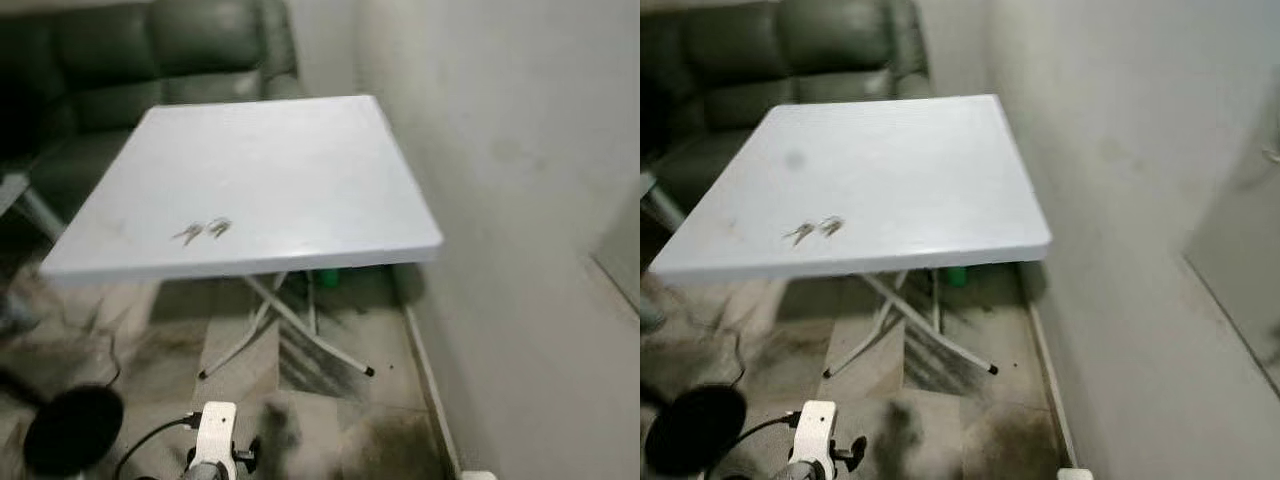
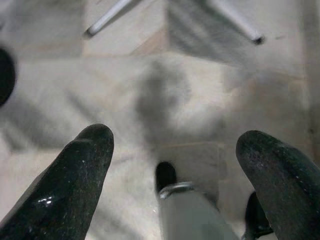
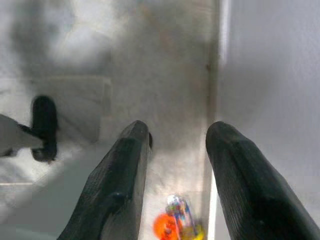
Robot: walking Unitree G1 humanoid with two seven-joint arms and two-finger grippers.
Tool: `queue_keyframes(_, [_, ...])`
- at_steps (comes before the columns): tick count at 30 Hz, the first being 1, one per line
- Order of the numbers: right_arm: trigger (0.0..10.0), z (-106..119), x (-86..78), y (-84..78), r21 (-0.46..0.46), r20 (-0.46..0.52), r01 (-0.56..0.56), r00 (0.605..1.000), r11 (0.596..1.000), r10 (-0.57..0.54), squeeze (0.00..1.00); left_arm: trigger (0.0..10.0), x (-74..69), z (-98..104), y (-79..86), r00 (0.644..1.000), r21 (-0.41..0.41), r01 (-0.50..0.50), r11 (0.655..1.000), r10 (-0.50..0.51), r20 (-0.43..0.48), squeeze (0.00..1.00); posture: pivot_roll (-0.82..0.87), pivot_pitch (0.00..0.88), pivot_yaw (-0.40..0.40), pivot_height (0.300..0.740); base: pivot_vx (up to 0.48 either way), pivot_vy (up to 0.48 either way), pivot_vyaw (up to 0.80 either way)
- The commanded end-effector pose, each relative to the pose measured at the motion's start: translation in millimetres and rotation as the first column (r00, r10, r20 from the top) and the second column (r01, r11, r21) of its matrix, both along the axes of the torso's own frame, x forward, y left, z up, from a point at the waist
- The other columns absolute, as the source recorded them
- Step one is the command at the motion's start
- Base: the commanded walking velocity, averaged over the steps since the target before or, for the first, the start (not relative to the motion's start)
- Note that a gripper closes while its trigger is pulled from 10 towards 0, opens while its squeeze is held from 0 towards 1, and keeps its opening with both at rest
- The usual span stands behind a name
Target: Hang keys on a hook
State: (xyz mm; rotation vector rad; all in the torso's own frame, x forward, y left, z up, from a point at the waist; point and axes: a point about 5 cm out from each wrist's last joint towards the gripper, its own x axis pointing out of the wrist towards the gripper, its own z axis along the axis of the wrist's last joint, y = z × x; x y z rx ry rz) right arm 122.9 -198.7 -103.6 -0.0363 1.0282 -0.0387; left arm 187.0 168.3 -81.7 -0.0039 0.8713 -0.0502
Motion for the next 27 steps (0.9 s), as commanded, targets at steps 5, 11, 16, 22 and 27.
queue_keyframes(5, [10.0,3,11.5,8.2,0.035,0.051,-0.006,0.999,0.999,0.004,0.0,10.0,6.5,4,5.2,1.0,0.011,0.008,1.0,-0.009,0.025,0.0,-0.06,0.0,0.046,0.732,0.0,0.0,0.8])
queue_keyframes(11, [10.0,10,26.5,0.9,0.053,0.11,0.023,0.994,0.998,-0.029,0.0,10.0,13.2,8,9.6,0.999,0.008,0.015,1.0,-0.016,0.049,0.0,-0.06,0.0,0.049,0.732,0.0,0.0,0.0])
queue_keyframes(16, [10.0,14,34.0,-1.9,0.042,0.131,0.011,0.991,0.999,-0.016,0.0,10.0,17.6,11,13.1,0.998,0.004,-0.005,1.0,0.005,0.067,0.0,-0.06,0.0,0.04,0.732,0.0,0.0,0.0])
queue_keyframes(22, [10.0,13,31.4,-1.6,0.043,0.121,0.006,0.993,0.999,-0.011,0.0,10.0,18.3,11,11.4,0.998,-0.007,-0.013,1.0,0.013,0.069,0.0,-0.06,0.0,0.035,0.732,0.0,0.0,0.0])
queue_keyframes(27, [10.0,10,26.0,-0.7,0.044,0.106,0.003,0.994,0.999,-0.008,0.0,10.0,17.8,11,8.8,0.998,-0.015,-0.012,1.0,0.013,0.068,0.0,-0.05,0.0,0.033,0.732,0.0,0.057,0.0])
